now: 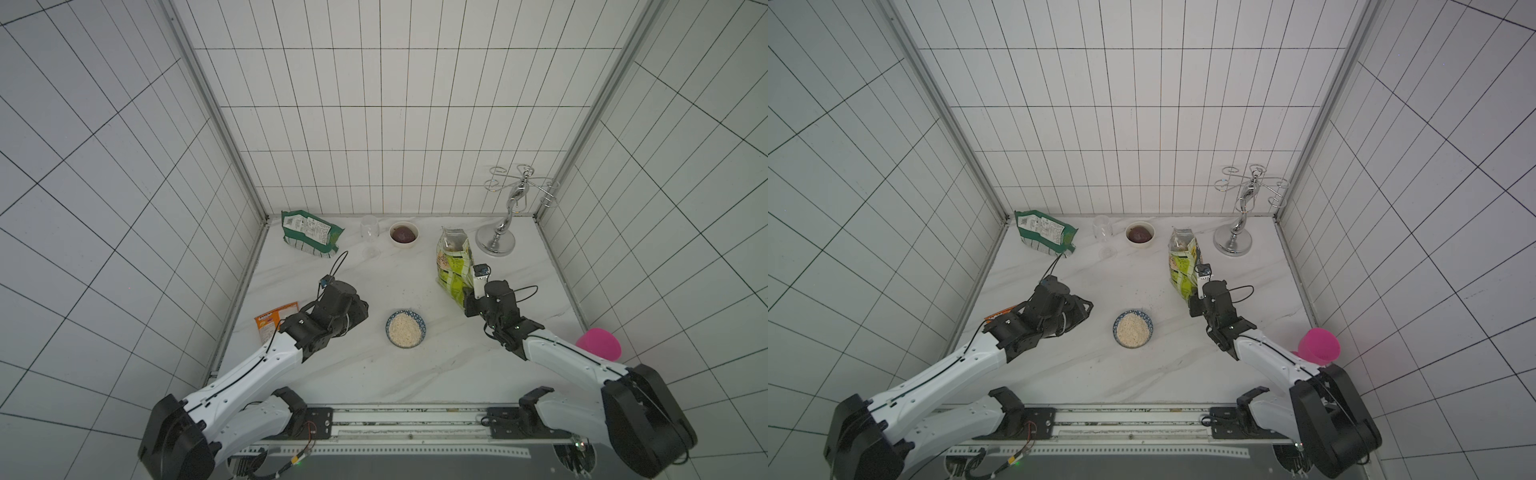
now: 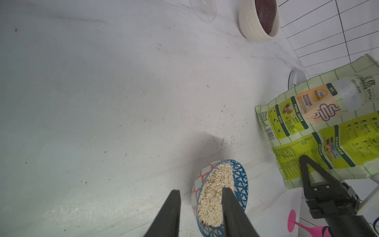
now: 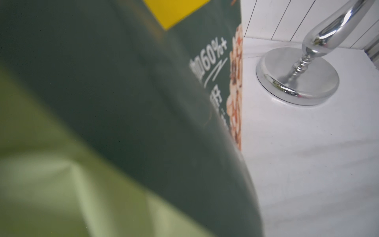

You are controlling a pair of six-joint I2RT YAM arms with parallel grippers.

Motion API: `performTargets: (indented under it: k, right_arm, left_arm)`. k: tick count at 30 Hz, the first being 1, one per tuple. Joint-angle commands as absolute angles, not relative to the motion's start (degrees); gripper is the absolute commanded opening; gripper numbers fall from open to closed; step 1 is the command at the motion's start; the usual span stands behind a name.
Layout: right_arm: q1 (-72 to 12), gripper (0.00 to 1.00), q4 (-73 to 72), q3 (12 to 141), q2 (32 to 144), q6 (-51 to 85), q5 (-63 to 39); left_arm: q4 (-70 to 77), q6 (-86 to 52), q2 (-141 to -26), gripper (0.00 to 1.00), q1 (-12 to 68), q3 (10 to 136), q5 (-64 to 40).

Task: Pour the oats into the breakfast bowl
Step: Place the oats bag at the center of the board.

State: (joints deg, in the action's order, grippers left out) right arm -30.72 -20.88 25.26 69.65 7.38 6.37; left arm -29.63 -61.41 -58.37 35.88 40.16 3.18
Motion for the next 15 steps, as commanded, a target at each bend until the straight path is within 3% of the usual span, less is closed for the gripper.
performTargets:
  k: [1,8,13,15]
  right_arm:
    - [-30.50,0.16,-34.82,21.88,70.79,10.49,5.17]
    - [-31.11,0.52,-33.11,16.80,67.34,15.02,5.49]
    - [-32.67,0.69,-22.22,15.49,56.71,16.16,6.74]
    - [-33.29,0.81,-14.86,16.35,51.02,16.49,7.00]
  left_arm:
    - [-28.32,-60.43,-56.80,0.38,35.63,38.20,4.23]
    - [-27.77,-60.48,-54.36,0.45,35.63,36.61,6.57]
    - [-27.82,-59.69,-54.68,0.48,35.61,36.94,7.11]
    - [-27.79,-59.35,-54.80,0.49,35.66,37.01,7.28]
